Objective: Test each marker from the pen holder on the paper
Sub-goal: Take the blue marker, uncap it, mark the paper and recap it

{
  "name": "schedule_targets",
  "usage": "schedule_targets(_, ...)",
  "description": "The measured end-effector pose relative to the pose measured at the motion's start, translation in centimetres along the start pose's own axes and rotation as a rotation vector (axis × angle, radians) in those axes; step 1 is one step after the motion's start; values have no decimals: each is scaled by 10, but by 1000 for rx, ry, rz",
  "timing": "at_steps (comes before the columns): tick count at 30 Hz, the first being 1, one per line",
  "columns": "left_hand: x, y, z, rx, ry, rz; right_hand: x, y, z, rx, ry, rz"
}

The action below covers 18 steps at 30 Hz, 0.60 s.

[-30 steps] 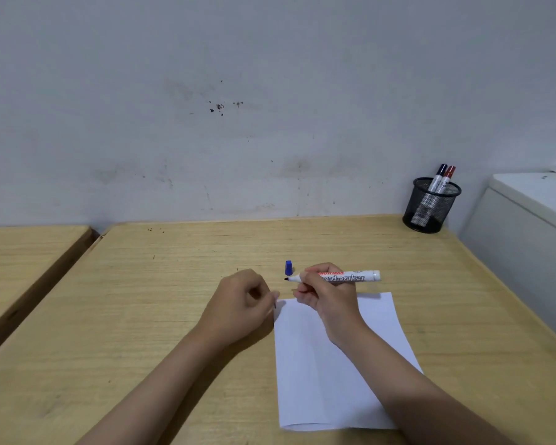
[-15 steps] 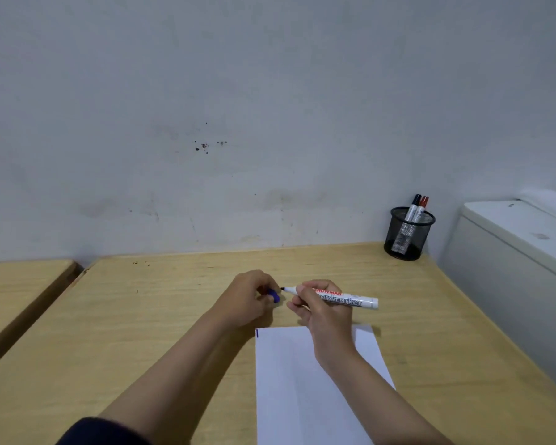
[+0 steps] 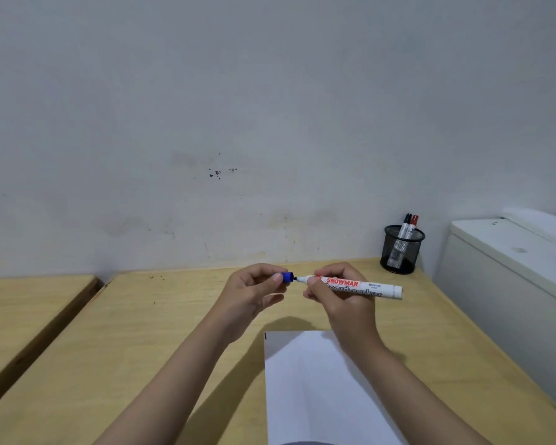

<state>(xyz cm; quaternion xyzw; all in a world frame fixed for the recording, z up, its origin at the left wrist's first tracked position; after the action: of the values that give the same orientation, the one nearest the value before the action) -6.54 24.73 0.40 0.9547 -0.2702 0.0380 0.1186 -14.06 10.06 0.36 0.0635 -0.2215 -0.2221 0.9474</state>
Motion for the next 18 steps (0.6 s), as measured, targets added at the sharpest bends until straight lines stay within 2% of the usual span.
schedule_targets(10, -24, 17, -18, -29, 34, 89, -13, -7, 34, -127, -29, 160)
schedule_targets(18, -24, 29, -37, -23, 160, 75, -4, -13, 50, -18, -74, 177)
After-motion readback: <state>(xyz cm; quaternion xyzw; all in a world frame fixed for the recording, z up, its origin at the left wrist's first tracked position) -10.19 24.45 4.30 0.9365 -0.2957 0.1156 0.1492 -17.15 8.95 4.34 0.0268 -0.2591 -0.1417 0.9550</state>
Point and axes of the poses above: each hand's wrist, its own x-axis towards the middle knuckle, its own y-axis out of the palm, z = x × y, the point moved 1 cm from there along x, towards the middle knuckle, and after that the axes turned 2 degrees about -x, right-handed, at the moved point
